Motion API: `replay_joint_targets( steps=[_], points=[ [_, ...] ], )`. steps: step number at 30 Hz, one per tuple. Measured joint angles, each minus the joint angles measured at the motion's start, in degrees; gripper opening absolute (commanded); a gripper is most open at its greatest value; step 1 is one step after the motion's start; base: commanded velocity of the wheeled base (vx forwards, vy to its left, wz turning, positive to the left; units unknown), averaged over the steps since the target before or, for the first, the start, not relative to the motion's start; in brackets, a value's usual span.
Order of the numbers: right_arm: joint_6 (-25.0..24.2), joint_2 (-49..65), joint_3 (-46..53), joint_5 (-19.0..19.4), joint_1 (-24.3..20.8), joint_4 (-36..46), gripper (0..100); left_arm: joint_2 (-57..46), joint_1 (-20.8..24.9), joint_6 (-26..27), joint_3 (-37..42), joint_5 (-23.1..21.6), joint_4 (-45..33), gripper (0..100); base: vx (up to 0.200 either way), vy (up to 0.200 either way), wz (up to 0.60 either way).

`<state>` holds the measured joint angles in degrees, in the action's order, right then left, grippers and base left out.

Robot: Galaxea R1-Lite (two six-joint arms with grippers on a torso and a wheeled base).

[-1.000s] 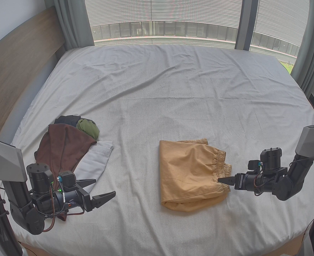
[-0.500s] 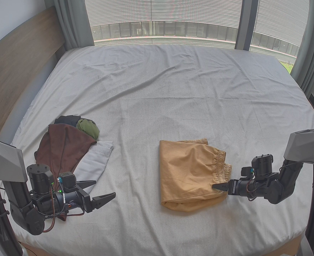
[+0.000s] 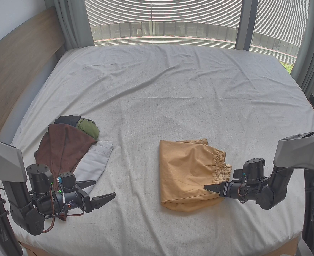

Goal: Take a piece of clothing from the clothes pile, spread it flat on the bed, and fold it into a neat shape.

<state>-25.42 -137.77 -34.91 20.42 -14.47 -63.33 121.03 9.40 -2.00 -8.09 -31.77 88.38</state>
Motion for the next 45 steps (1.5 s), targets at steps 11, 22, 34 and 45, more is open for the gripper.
replay_joint_targets(
  steps=[11,22,34,45],
  points=[
    [-0.04,-0.55,0.05,-0.06,-0.79,-0.15,100,-0.02,-1.17,0.11,0.00,-0.04,0.00,100,0.000,0.000,0.00],
    [-0.12,-1.01,0.40,0.07,-1.07,-1.87,0,0.00,-1.88,0.20,0.05,-0.04,0.00,100,0.000,0.000,0.00],
    [-0.15,-1.07,0.57,0.11,-1.27,-4.49,0,0.13,-2.02,0.20,0.05,-0.04,0.02,100,0.000,0.000,0.00],
    [-2.06,-0.66,1.88,0.21,-2.58,-13.25,0,0.17,-2.02,0.26,1.02,-0.30,0.00,100,0.000,0.000,0.00]
  ],
)
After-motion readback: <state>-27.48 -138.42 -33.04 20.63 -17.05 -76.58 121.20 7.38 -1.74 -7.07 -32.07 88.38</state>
